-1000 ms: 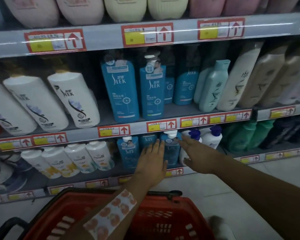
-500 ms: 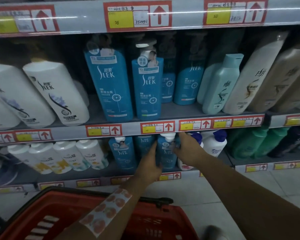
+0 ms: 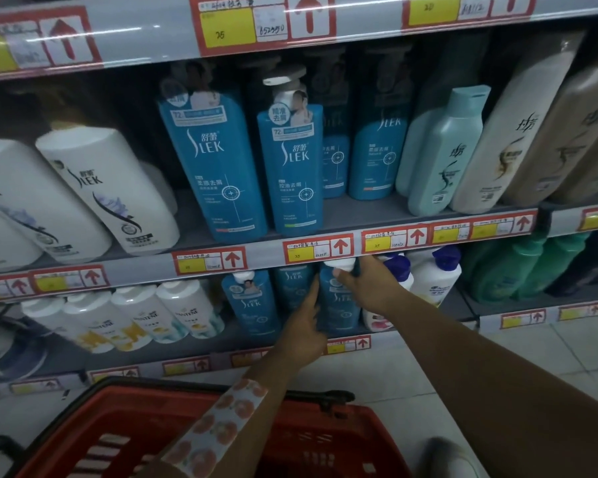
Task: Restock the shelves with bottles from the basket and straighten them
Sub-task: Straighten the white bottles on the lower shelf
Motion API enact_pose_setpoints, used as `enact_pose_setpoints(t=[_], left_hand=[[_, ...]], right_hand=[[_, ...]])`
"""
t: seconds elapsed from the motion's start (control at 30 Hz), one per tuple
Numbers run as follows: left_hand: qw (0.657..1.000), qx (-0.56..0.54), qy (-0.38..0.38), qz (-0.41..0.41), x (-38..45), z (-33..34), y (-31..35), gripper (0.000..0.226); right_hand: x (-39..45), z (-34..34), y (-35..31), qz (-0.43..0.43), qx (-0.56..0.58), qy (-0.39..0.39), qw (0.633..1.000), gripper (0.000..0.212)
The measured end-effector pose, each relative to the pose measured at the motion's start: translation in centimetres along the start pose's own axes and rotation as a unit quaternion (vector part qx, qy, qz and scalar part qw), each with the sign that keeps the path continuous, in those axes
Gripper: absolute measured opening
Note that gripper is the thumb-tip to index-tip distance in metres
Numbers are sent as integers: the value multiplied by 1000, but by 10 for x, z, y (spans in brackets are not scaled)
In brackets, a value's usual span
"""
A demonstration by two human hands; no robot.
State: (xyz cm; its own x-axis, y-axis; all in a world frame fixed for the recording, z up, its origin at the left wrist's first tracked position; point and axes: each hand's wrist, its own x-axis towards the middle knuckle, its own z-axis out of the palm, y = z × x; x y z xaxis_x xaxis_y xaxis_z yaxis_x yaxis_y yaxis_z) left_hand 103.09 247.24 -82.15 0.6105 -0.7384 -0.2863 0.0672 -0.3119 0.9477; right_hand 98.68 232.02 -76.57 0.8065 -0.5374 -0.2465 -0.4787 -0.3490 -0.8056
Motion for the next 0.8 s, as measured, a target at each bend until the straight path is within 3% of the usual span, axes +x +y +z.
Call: enact_pose_setpoints(t=[0.13, 0.33, 0.5, 0.8], left_hand=[[999, 24, -36, 6, -5, -11, 2, 98], [999, 34, -24, -5, -7, -19, -1, 99], [999, 10, 34, 10, -9, -21, 3, 89], [990, -10, 138, 33, -4, -35, -13, 75]], right_hand=[[4, 3, -2, 21, -4, 17, 1000, 19], [1, 5, -4, 20, 25, 16, 999, 16], [-3, 12, -8, 10, 23, 15, 1000, 28], [-5, 37, -17, -4, 27, 12, 1000, 26]])
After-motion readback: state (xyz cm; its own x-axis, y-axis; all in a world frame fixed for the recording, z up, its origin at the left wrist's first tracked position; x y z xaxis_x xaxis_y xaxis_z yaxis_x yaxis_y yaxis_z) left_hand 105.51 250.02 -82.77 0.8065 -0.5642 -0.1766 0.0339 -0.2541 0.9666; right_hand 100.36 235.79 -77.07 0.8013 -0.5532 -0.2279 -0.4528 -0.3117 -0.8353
